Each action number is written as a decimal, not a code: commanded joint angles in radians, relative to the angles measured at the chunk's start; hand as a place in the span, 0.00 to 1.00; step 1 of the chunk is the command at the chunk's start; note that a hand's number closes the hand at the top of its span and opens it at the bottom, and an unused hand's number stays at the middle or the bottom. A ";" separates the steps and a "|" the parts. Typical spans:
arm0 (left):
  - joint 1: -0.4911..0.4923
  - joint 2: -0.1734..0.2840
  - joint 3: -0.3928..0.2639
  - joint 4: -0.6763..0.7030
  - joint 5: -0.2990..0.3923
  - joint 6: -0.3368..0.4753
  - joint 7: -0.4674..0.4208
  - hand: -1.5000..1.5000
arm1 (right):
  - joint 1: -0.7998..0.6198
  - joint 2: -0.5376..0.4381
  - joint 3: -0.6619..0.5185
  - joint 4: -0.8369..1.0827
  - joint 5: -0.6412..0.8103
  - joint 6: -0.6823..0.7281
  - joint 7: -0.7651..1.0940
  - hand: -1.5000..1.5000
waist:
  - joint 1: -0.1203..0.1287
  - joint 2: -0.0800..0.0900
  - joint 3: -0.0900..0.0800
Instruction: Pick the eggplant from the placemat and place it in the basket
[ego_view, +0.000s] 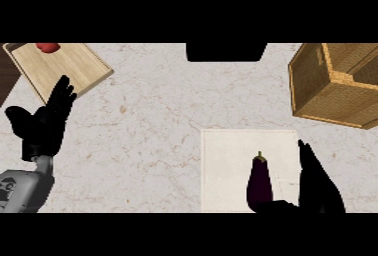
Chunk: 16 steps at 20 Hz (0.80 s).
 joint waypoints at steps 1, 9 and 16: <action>0.037 -0.060 -0.001 0.033 -0.041 -0.006 -0.073 0.50 | -0.027 0.071 0.028 0.123 0.080 -0.099 0.004 0.00 | 0.003 0.001 0.000; 0.001 -0.053 0.091 0.015 -0.065 -0.084 0.010 0.50 | 0.036 0.074 0.002 0.086 0.053 -0.084 -0.049 0.00 | 0.000 0.000 0.000; 0.090 -0.092 0.064 -0.171 -0.136 -0.055 0.098 0.50 | 0.008 0.099 -0.008 0.143 0.082 -0.084 -0.018 0.00 | 0.005 -0.001 0.000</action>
